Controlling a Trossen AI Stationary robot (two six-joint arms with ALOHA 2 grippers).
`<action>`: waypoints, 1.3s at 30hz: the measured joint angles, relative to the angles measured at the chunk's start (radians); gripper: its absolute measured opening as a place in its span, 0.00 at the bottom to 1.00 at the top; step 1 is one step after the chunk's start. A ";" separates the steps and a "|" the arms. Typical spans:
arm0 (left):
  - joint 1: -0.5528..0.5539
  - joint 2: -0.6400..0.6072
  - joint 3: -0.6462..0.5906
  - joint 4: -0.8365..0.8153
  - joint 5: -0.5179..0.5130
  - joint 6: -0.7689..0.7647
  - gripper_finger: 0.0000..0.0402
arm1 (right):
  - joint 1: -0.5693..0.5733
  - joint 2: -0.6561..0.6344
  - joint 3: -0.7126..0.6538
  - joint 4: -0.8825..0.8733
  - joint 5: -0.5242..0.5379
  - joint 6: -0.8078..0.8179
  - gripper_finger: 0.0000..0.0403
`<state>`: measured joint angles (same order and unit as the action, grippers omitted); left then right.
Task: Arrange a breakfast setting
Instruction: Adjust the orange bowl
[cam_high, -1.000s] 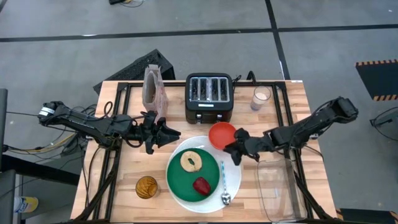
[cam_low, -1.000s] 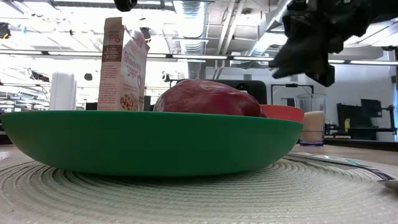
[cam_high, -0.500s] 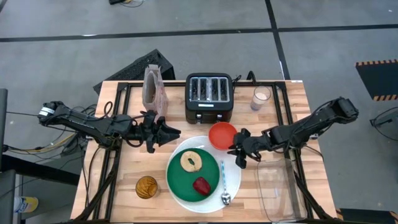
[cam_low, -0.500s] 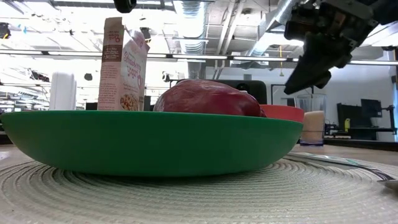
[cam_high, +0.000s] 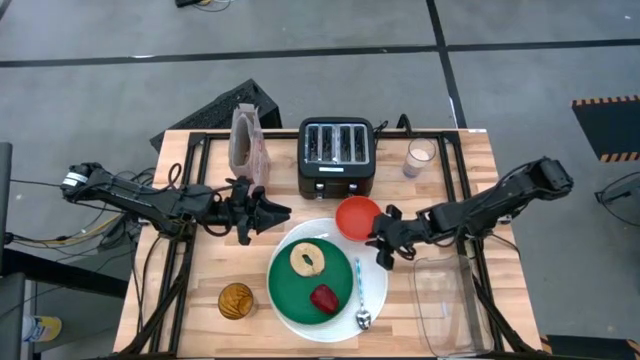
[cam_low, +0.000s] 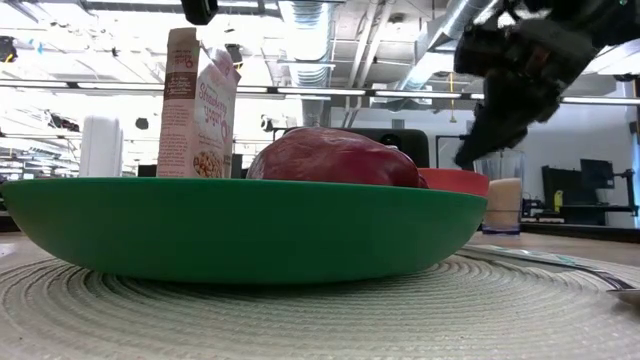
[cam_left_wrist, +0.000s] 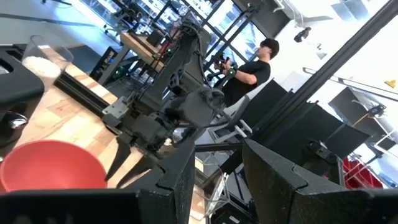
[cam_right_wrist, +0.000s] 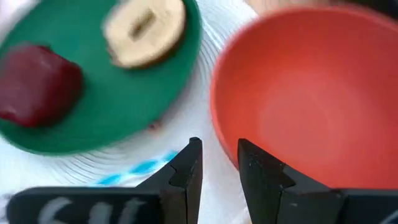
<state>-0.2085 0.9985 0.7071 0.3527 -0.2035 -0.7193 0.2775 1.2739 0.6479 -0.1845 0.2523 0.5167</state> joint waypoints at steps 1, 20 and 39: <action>0.000 0.000 0.000 0.000 0.000 0.000 0.30 | -0.004 0.001 -0.003 -0.011 0.001 0.011 0.30; 0.000 0.000 0.000 -0.006 -0.002 0.005 0.30 | -0.039 0.071 -0.001 0.037 -0.070 0.006 0.30; 0.000 0.000 0.000 -0.006 -0.002 0.005 0.30 | -0.044 0.092 0.019 0.054 -0.074 0.006 0.30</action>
<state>-0.2085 0.9985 0.7071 0.3466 -0.2058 -0.7147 0.2332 1.3655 0.6674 -0.1310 0.1783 0.5232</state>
